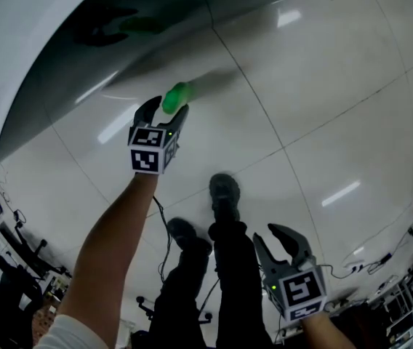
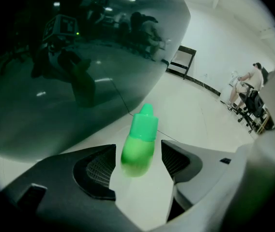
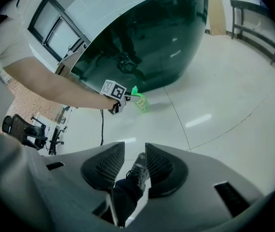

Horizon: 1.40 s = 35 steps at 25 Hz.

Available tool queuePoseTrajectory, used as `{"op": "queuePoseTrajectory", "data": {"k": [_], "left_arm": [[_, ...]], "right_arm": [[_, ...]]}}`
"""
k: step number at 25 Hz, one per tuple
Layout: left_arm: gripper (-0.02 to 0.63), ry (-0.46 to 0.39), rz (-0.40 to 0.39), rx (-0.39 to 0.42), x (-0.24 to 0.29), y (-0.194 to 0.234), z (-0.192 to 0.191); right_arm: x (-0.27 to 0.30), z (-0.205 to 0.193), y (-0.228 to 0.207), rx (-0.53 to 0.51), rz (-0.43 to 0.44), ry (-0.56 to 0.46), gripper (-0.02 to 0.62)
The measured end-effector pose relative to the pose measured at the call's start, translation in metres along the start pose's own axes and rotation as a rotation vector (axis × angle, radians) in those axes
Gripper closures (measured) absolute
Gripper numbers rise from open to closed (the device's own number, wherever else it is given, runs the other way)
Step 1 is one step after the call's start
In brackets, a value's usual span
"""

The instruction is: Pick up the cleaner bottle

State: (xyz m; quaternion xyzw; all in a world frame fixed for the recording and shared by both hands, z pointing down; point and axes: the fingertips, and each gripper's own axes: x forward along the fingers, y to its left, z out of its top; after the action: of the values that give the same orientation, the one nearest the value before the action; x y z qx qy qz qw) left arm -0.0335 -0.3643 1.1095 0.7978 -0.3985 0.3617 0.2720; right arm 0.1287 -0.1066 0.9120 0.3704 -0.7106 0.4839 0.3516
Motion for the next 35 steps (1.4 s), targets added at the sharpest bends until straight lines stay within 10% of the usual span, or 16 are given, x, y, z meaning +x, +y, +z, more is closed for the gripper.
{"op": "queuePoseTrajectory", "data": {"k": [19,23,35], "left_arm": [[0.310,-0.010,0.028,0.091,0.046,0.006,0.010],[0.412,-0.011,0.057,0.146,0.050,0.010,0.016],[0.426,-0.104,-0.067,0.129,-0.018,-0.015,0.050]], "right_arm": [[0.010,-0.010,-0.006,0.037,-0.014,0.015,0.454],[0.013,-0.016,-0.007,0.043,-0.017,0.017,0.454],[0.009,0.002,0.005,0.007,-0.016,-0.035,0.454]]}}
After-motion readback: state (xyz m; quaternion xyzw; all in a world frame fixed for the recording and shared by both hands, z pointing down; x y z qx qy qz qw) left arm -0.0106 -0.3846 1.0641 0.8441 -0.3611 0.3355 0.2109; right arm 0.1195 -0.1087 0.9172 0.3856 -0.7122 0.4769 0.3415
